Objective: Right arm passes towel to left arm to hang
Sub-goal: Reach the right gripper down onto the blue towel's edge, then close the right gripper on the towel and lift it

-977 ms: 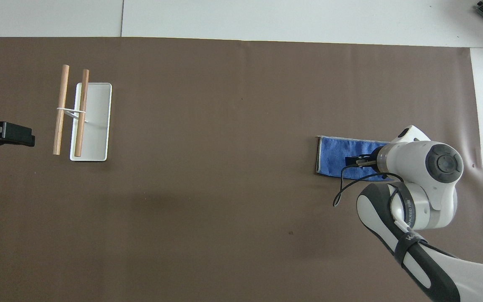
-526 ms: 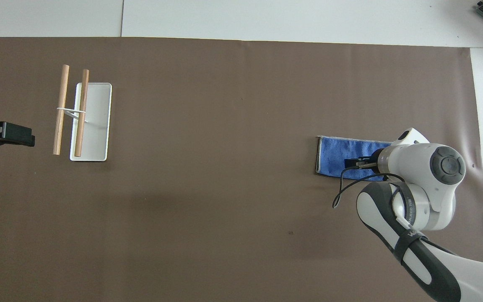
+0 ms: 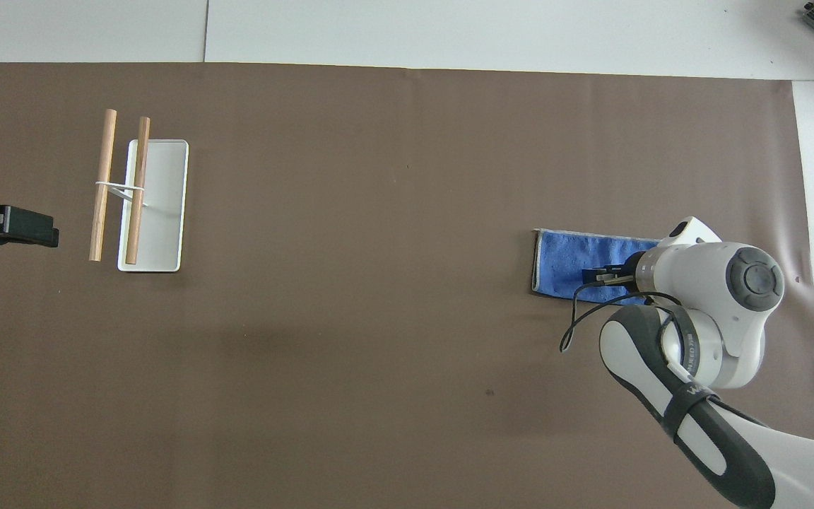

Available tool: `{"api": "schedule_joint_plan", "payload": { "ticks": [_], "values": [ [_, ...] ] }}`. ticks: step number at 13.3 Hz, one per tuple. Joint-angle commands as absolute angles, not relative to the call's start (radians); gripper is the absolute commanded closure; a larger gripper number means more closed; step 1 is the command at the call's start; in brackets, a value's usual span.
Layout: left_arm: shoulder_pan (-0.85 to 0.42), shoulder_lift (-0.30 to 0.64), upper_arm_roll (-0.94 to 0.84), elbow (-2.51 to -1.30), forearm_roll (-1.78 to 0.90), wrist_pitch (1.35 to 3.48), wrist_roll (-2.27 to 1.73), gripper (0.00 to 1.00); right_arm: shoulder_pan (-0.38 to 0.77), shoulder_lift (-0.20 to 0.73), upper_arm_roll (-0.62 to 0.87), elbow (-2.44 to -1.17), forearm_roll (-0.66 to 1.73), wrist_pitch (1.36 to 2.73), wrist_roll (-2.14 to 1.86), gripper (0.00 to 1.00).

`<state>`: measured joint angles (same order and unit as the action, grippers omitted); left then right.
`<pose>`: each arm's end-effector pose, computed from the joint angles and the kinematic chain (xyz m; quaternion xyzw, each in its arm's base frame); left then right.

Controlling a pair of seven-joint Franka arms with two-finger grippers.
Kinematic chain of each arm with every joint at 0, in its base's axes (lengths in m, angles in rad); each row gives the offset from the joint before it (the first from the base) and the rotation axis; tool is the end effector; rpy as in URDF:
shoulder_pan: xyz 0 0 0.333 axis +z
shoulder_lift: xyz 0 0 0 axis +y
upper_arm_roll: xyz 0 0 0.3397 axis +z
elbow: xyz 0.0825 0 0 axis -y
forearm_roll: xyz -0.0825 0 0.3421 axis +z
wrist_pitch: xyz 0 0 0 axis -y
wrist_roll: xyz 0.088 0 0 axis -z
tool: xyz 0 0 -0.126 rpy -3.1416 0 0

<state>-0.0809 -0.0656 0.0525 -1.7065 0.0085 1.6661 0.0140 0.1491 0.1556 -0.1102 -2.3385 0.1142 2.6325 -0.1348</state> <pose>0.4981 -0.0123 0.6119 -0.9997 0.0216 -0.0126 0.0024 0.5104 0.0186 0.3205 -0.9965 -0.0401 -0.0709 0.0194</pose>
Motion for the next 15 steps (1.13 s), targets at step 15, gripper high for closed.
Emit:
{"api": "schedule_joint_plan", "payload": {
  "ticks": [15],
  "values": [
    [-0.069, -0.087, 0.043, -1.726, 0.029, 1.664, 0.008, 0.0, 0.215, 0.144, -0.017, -2.019, 0.346, 2.353, -0.052, 1.0]
  ]
}}
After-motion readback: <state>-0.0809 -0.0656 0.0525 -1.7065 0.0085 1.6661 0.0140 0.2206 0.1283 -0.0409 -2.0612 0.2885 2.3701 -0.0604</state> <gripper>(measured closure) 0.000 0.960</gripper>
